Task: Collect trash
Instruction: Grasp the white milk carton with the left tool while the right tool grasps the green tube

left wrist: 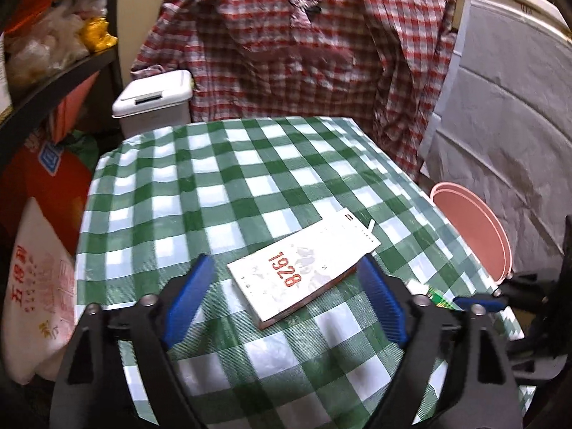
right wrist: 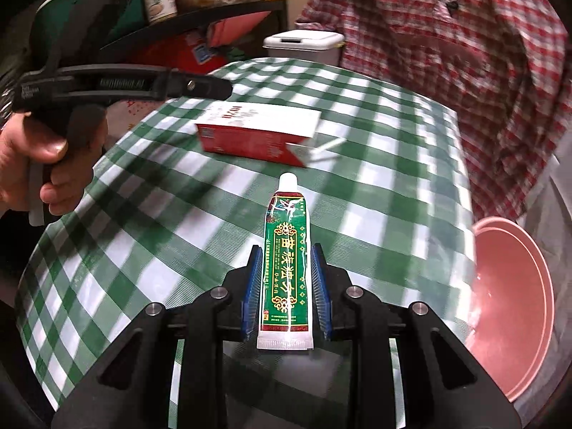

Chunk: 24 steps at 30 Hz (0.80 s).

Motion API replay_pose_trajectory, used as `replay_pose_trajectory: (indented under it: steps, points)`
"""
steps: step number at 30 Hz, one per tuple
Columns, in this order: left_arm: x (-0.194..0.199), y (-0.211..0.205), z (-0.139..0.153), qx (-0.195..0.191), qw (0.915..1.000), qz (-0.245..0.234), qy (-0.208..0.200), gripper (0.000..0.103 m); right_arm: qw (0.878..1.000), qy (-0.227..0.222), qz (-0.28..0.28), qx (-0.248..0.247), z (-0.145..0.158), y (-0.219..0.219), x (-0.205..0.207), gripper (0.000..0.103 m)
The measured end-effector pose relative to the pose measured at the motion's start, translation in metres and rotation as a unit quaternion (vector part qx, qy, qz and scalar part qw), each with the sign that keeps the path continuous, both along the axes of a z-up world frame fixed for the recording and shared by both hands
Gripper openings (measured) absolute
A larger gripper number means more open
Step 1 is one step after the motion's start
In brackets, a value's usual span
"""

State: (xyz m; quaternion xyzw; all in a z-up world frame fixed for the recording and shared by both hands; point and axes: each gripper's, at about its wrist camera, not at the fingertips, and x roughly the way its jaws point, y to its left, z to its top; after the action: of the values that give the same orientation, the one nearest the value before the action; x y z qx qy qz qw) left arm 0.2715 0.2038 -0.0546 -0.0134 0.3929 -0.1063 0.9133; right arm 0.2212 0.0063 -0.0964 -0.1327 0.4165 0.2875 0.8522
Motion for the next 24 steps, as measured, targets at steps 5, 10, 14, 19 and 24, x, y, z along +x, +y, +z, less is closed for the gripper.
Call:
replay_pose_trajectory:
  steps: [5,10,14,19,24]
  points:
    - [0.012,-0.008,-0.015,0.012,0.9997,-0.006,0.018,0.088,1.0,0.006,-0.015,-0.009,-0.005,-0.018,0.003,0.028]
    - [0.02,-0.009,-0.028,0.016,0.9992,-0.014,0.035,0.089,1.0,0.013,-0.024,-0.012,-0.008,-0.03,0.005,0.028]
    - [0.022,-0.01,-0.036,0.015,0.9983,-0.019,0.054,0.089,0.999,0.016,-0.031,-0.011,-0.01,-0.035,0.006,0.028]
    - [0.009,-0.019,-0.031,0.006,0.995,-0.07,0.072,0.089,0.999,0.021,-0.043,-0.007,-0.009,-0.035,0.011,0.028]
    - [0.0,-0.023,-0.026,0.013,0.9937,-0.09,0.065,0.089,0.998,0.024,-0.053,-0.01,-0.011,-0.035,0.014,0.028]
